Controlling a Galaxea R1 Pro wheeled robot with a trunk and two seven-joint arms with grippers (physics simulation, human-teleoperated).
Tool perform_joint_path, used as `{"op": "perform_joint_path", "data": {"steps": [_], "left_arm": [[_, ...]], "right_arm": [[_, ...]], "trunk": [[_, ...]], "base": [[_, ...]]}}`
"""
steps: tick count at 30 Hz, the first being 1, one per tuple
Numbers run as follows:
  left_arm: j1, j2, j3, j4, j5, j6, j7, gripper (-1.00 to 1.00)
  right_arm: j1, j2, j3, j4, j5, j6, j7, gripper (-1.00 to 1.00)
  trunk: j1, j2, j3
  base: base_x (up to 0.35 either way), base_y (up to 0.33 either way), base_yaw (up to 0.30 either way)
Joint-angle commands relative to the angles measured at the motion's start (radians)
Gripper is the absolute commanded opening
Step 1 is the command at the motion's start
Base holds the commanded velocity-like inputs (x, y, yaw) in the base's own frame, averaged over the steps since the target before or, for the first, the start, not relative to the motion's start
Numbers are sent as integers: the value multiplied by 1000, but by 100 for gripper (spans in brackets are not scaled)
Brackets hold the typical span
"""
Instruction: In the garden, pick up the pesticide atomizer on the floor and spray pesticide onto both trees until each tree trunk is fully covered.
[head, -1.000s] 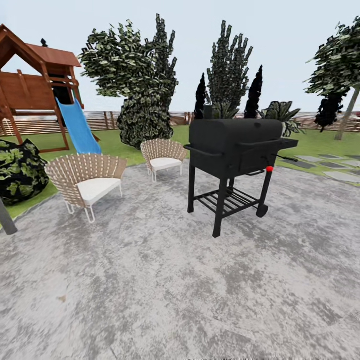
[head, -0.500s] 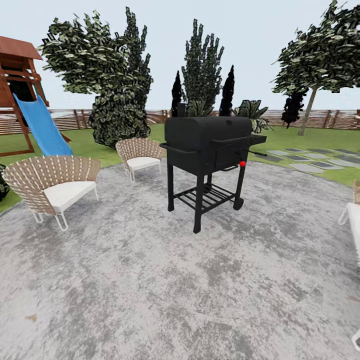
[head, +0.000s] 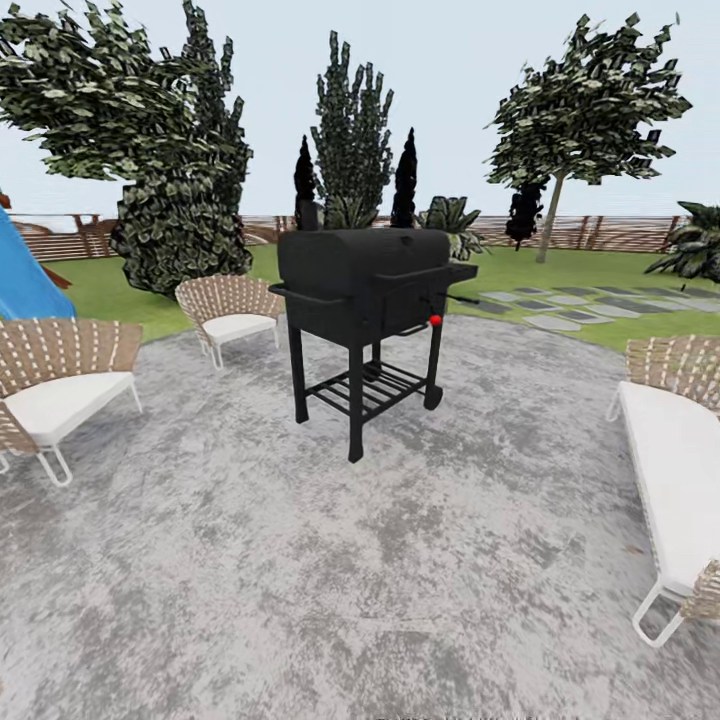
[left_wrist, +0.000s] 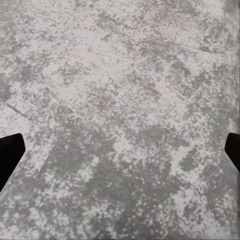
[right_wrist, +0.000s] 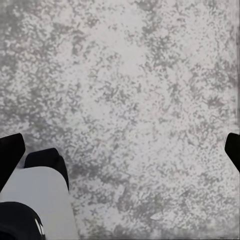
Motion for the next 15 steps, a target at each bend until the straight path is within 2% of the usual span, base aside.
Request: {"op": "perform_joint_path", "data": {"steps": [1,15], "left_arm": [[0,0,0,0,0,0,0,100],[0,0,0,0,0,0,0,100]], "right_arm": [[0,0,0,0,0,0,0,100],[0,0,-1,0,-5,0,0,100]], "trunk": [[0,0,-1],[0,0,-11]], "base": [[0,0,-300],[0,0,-300]]}}
